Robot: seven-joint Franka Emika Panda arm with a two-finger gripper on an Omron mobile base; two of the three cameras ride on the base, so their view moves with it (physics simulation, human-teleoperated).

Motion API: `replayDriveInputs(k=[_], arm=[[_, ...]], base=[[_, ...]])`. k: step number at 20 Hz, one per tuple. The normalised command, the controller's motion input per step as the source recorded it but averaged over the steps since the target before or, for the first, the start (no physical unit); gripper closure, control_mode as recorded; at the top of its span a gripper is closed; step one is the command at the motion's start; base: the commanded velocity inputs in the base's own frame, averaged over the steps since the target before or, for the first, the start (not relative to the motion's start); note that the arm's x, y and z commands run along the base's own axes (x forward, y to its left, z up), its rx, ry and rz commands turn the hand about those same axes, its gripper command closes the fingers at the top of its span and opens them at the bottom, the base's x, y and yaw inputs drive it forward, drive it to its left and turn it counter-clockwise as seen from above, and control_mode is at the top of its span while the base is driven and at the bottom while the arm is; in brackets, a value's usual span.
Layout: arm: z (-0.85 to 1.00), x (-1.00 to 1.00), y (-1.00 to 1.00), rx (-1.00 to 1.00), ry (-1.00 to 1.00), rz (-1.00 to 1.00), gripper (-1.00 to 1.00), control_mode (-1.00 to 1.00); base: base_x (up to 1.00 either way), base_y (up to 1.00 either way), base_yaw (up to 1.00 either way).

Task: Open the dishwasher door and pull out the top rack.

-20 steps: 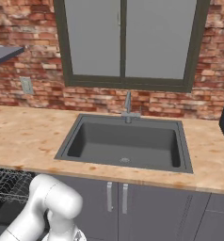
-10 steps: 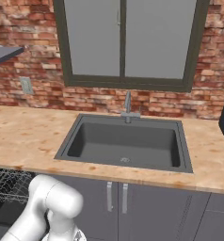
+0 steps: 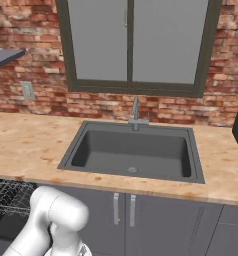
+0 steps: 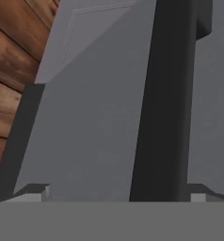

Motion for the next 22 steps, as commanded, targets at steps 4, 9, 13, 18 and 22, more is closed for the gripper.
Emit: replayDriveInputs(k=[4, 9, 13, 18, 22], arm=[[0.03, -0.40, 0.38, 0.10, -0.15, -0.03, -1.00, -1.00], [0.02, -0.45, 0.33, 0.10, -0.13, -0.01, -1.00, -1.00], [0.00, -0.45, 0.35, 0.09, -0.13, -0.01, -1.00, -1.00], [0.08, -0.50, 0.35, 0.06, -0.09, -0.04, -1.00, -1.00], [0.59, -0.30, 0.30, 0.01, -0.01, -0.01, -1.00, -1.00]], base=[[0.00, 0.00, 0.00], [0.00, 0.00, 0.00], [0.00, 0.00, 0.00], [0.00, 0.00, 0.00], [0.00, 0.00, 0.00]])
